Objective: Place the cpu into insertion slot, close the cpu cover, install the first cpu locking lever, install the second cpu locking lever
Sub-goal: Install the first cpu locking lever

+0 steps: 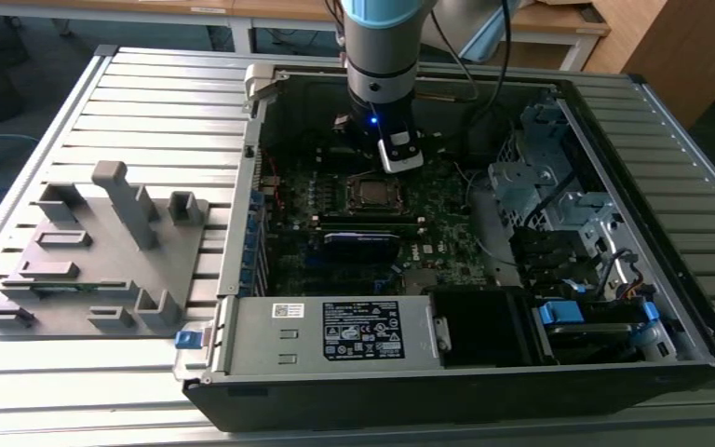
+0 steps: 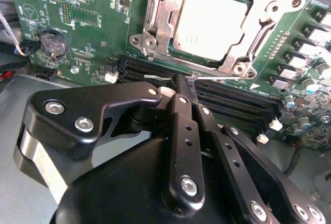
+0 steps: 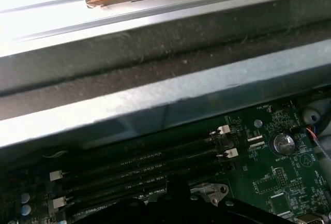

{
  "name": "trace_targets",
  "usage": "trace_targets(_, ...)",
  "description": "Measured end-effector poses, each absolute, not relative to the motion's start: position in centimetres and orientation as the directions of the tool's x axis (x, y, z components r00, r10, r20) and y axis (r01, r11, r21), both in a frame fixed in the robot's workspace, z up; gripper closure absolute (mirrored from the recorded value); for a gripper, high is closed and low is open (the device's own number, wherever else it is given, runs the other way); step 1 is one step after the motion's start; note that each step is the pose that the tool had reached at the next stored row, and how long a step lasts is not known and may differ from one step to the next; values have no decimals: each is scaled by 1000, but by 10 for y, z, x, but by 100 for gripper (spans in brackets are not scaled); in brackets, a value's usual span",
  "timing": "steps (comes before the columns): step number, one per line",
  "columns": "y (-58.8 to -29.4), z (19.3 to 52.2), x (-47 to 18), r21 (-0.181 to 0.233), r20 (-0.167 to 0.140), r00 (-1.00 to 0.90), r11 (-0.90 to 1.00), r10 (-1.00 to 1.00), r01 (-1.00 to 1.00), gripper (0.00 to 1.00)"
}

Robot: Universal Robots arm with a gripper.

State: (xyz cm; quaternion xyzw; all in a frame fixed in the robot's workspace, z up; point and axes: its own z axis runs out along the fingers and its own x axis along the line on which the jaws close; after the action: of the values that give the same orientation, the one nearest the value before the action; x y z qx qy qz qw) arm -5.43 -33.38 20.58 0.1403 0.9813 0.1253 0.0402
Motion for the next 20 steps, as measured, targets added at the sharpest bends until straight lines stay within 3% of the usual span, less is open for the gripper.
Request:
trace_targets(9,-334,204,-54,257,-47,-955,927,293,272,89)
trace_targets(20,-327,201,-57,260,-75,-950,925,304,276,89)
